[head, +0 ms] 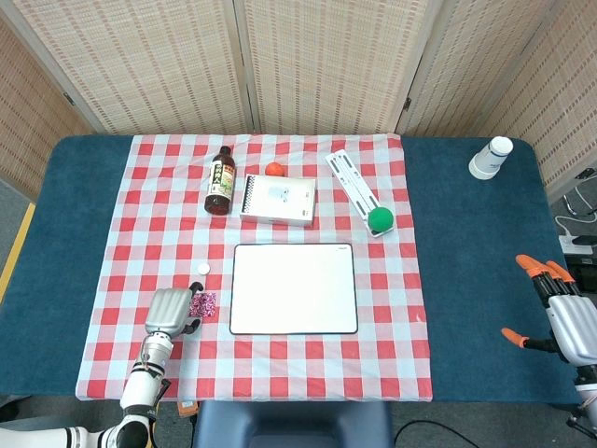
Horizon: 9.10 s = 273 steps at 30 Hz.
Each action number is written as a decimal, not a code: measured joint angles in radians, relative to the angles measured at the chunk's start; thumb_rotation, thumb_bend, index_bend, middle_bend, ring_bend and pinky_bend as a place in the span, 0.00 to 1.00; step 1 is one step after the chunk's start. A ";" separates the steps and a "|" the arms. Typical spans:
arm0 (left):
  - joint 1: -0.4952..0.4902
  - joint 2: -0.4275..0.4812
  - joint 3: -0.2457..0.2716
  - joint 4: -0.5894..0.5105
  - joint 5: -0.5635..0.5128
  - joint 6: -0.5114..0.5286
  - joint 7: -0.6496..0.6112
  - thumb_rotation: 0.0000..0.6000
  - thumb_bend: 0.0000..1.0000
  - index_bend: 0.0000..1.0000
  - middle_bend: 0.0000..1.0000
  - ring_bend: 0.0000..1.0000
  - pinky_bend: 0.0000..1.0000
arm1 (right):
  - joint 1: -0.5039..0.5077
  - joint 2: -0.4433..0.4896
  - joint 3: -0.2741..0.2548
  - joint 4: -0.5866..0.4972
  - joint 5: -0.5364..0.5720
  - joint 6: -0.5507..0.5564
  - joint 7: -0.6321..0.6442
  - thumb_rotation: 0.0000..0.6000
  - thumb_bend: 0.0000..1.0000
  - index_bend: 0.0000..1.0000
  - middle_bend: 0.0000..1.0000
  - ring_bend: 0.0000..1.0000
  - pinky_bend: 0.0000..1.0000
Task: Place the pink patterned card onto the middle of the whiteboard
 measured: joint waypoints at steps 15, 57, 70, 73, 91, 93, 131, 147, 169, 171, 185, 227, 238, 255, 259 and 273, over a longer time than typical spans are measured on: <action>-0.024 0.003 0.012 0.041 -0.053 -0.025 0.003 1.00 0.28 0.29 0.96 0.99 1.00 | 0.000 0.002 0.003 -0.002 0.008 -0.003 0.001 1.00 0.00 0.05 0.08 0.00 0.07; -0.065 0.005 0.021 0.068 -0.108 -0.040 -0.023 1.00 0.28 0.34 0.96 0.99 1.00 | -0.001 0.000 0.007 -0.003 0.015 -0.005 -0.009 1.00 0.00 0.05 0.08 0.00 0.07; -0.070 0.012 0.021 0.064 -0.105 -0.037 -0.032 1.00 0.28 0.34 0.96 0.99 1.00 | 0.001 -0.002 0.008 -0.003 0.018 -0.009 -0.013 1.00 0.00 0.05 0.08 0.00 0.07; -0.073 0.024 0.016 0.046 -0.103 -0.033 -0.029 1.00 0.28 0.35 0.96 0.99 1.00 | 0.002 -0.002 0.009 -0.003 0.021 -0.010 -0.013 1.00 0.00 0.05 0.08 0.00 0.07; -0.210 0.004 -0.103 -0.080 -0.156 -0.003 0.063 1.00 0.28 0.34 0.96 0.99 1.00 | -0.003 0.008 0.004 -0.002 0.006 -0.003 0.000 1.00 0.00 0.05 0.08 0.00 0.07; -0.241 -0.037 -0.123 -0.057 -0.182 0.001 0.083 1.00 0.28 0.34 0.96 0.99 1.00 | -0.005 0.010 0.003 -0.001 0.005 0.000 0.006 1.00 0.00 0.05 0.08 0.00 0.07; -0.505 -0.455 -0.307 0.394 -0.380 -0.003 0.206 1.00 0.26 0.30 0.93 0.98 1.00 | 0.012 0.018 0.015 0.032 0.049 -0.052 0.057 1.00 0.00 0.05 0.08 0.00 0.07; -0.436 -0.326 -0.272 0.316 -0.338 0.028 0.183 1.00 0.25 0.30 0.93 0.98 1.00 | 0.017 0.016 0.016 0.031 0.055 -0.063 0.045 1.00 0.00 0.05 0.08 0.00 0.07; -0.277 -0.149 -0.124 0.336 -0.270 -0.047 0.062 1.00 0.29 0.38 0.96 1.00 1.00 | 0.022 -0.003 0.018 0.009 0.071 -0.071 -0.029 1.00 0.00 0.05 0.08 0.00 0.07; -0.275 -0.155 -0.122 0.356 -0.264 -0.057 0.051 1.00 0.29 0.39 0.97 1.00 1.00 | 0.022 -0.005 0.018 0.012 0.068 -0.070 -0.028 1.00 0.00 0.05 0.08 0.00 0.07; -0.274 -0.174 -0.129 0.426 -0.254 -0.098 0.028 1.00 0.30 0.40 0.97 1.00 1.00 | 0.024 -0.006 0.018 0.011 0.075 -0.078 -0.036 1.00 0.00 0.05 0.08 0.00 0.07; -0.275 -0.174 -0.148 0.463 -0.262 -0.137 0.021 1.00 0.35 0.49 1.00 1.00 1.00 | 0.028 -0.009 0.020 0.008 0.083 -0.088 -0.044 1.00 0.00 0.05 0.08 0.00 0.07; -0.326 -0.155 -0.190 0.310 -0.271 -0.100 0.073 1.00 0.35 0.49 1.00 1.00 1.00 | 0.031 -0.009 0.019 0.006 0.082 -0.093 -0.049 1.00 0.00 0.05 0.08 0.00 0.07; -0.535 -0.371 -0.238 0.355 -0.298 -0.080 0.178 1.00 0.35 0.48 1.00 1.00 1.00 | 0.016 -0.001 0.018 0.014 0.071 -0.066 -0.014 1.00 0.00 0.05 0.08 0.00 0.07; -0.555 -0.408 -0.241 0.418 -0.294 -0.101 0.166 1.00 0.35 0.48 1.00 1.00 1.00 | 0.012 0.002 0.017 0.019 0.062 -0.055 0.003 1.00 0.00 0.05 0.08 0.00 0.07; -0.553 -0.427 -0.231 0.485 -0.307 -0.134 0.157 1.00 0.35 0.48 0.99 1.00 1.00 | 0.014 0.000 0.018 0.025 0.063 -0.061 0.007 1.00 0.00 0.05 0.08 0.00 0.07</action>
